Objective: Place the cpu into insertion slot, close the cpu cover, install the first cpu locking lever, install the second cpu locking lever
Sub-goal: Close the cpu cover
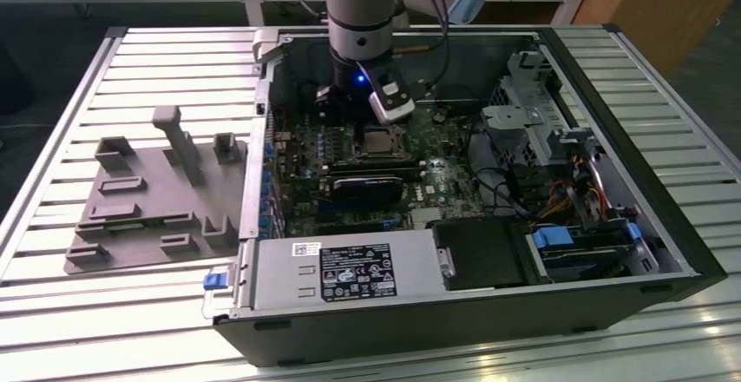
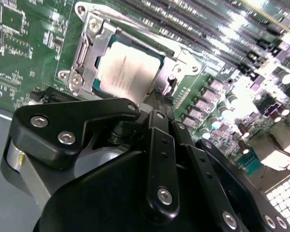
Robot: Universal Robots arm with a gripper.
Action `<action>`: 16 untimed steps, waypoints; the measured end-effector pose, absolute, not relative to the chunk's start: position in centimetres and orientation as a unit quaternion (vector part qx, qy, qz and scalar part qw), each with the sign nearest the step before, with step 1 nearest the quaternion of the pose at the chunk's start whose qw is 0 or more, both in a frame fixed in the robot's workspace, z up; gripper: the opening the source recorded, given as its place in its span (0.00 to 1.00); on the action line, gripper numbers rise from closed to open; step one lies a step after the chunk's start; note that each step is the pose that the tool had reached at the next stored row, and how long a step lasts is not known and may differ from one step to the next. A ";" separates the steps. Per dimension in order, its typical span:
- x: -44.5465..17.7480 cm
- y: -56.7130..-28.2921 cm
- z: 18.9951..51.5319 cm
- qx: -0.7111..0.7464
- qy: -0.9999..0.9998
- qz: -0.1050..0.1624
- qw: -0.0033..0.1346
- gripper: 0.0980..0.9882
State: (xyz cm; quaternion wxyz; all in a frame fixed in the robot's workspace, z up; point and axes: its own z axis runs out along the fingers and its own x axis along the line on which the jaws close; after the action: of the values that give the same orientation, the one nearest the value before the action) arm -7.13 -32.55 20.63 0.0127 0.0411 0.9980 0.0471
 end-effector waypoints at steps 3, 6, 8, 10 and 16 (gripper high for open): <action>-7.1 -32.6 20.6 0.041 0.998 0.054 0.012 0.01; -7.1 -32.6 20.6 0.041 0.998 0.055 0.012 0.01; -7.1 -32.6 20.6 0.041 0.998 0.055 0.012 0.01; -7.0 -32.7 20.6 0.041 0.998 0.056 0.012 0.01; -6.8 -32.9 20.5 0.041 0.998 0.056 0.012 0.01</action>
State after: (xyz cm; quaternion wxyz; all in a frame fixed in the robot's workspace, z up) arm -6.79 -32.87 20.54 0.0123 0.0412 0.9975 0.0557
